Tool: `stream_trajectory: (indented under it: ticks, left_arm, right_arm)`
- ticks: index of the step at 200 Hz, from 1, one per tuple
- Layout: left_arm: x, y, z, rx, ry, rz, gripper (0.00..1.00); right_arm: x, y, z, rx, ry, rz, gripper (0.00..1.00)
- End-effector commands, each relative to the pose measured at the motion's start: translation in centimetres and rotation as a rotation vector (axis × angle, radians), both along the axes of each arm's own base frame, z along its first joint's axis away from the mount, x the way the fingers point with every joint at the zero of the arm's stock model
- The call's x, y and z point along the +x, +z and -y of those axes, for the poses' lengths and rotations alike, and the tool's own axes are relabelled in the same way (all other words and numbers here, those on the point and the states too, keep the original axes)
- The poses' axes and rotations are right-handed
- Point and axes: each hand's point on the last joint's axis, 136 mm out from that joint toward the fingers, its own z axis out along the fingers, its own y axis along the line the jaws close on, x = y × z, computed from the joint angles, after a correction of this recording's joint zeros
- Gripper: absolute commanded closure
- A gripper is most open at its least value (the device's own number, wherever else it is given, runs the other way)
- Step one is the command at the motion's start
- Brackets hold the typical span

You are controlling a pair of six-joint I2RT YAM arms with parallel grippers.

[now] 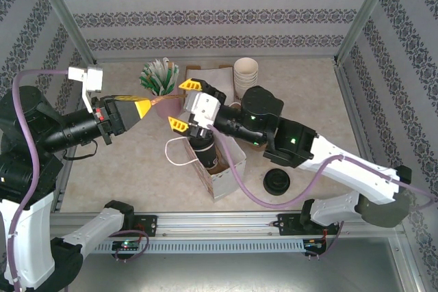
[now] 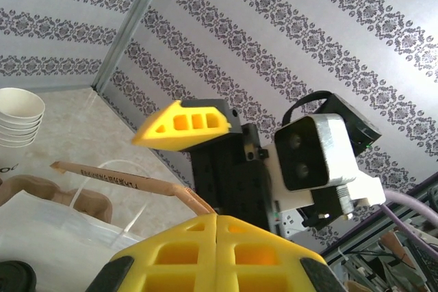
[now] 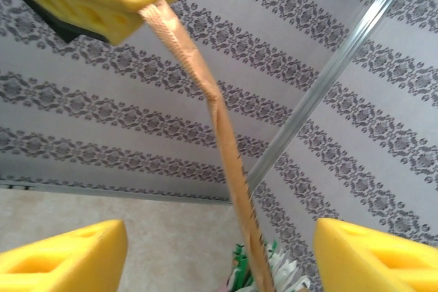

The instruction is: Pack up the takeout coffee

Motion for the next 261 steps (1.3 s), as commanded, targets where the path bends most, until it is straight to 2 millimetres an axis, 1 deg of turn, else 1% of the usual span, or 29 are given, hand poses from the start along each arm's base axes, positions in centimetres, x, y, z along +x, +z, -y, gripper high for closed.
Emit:
stream_trajectory:
  ticks: [1,29,40,63,84,130,166,183,208,213,221,230,240,254,258,261]
  left_arm:
    - [-0.6,1.0,0.1,-0.027,-0.023,0.03,1.0]
    - [-0.6,1.2,0.1,-0.04,-0.027,0.027,1.0]
    - [-0.5,1.2,0.1,-0.044,-0.026,0.025,1.0]
    - [-0.3,1.1,0.2,-0.049,-0.026,0.018,1.0]
    - [0.0,1.2,0.2,-0.058,-0.025,0.019,1.0]
    - [0.0,1.3,0.3,-0.061,-0.03,0.011,1.0]
    - [-0.1,1.6,0.4,-0.066,-0.036,0.013,1.0]
    - [0.0,1.5,0.4,-0.065,-0.037,0.006,1.0]
    - [0.3,1.5,0.3,-0.064,-0.021,0.014,1.0]
    - [0.4,1.5,0.2,-0.064,-0.01,0.017,0.95]
    - [0.7,1.7,0.0,-0.064,0.013,0.028,0.84]
    - [1.0,1.9,-0.2,-0.069,0.034,0.044,0.73]
    - [1.6,2.1,-0.6,-0.078,0.071,0.053,0.58]
    - [2.6,2.3,-1.1,-0.092,0.127,0.071,0.42]
    - [2.8,2.4,-1.3,-0.1,0.143,0.079,0.35]
    - [3.1,2.4,-1.4,-0.106,0.157,0.082,0.31]
  right_arm:
    - [-0.3,5.3,0.8,0.14,-0.025,0.102,0.34]
    - [-0.3,5.3,0.3,0.147,-0.017,0.099,0.43]
    - [-0.6,5.6,0.2,0.158,-0.002,0.095,0.49]
    - [-0.9,5.8,-0.3,0.166,0.012,0.091,0.57]
    - [-1.3,5.7,-0.7,0.162,0.037,0.09,0.58]
    - [-1.4,5.1,-1.4,0.147,0.051,0.07,0.59]
    - [-1.6,5.3,-1.9,0.152,0.064,0.064,0.67]
    - [-1.8,5.3,-2.2,0.153,0.068,0.063,0.72]
    - [-2.0,5.3,-2.2,0.153,0.063,0.056,0.9]
    - [-2.1,5.2,-2.2,0.151,0.059,0.053,0.94]
    - [-2.0,5.0,-2.1,0.148,0.045,0.045,1.0]
    - [-2.0,4.8,-1.8,0.151,0.029,0.031,1.0]
    - [-2.0,4.5,-1.3,0.156,0.004,0.006,1.0]
    - [-1.9,3.6,-0.4,0.165,-0.028,-0.039,1.0]
    - [-1.9,3.4,-0.1,0.171,-0.034,-0.055,1.0]
    - [-1.8,3.3,0.1,0.178,-0.041,-0.066,1.0]
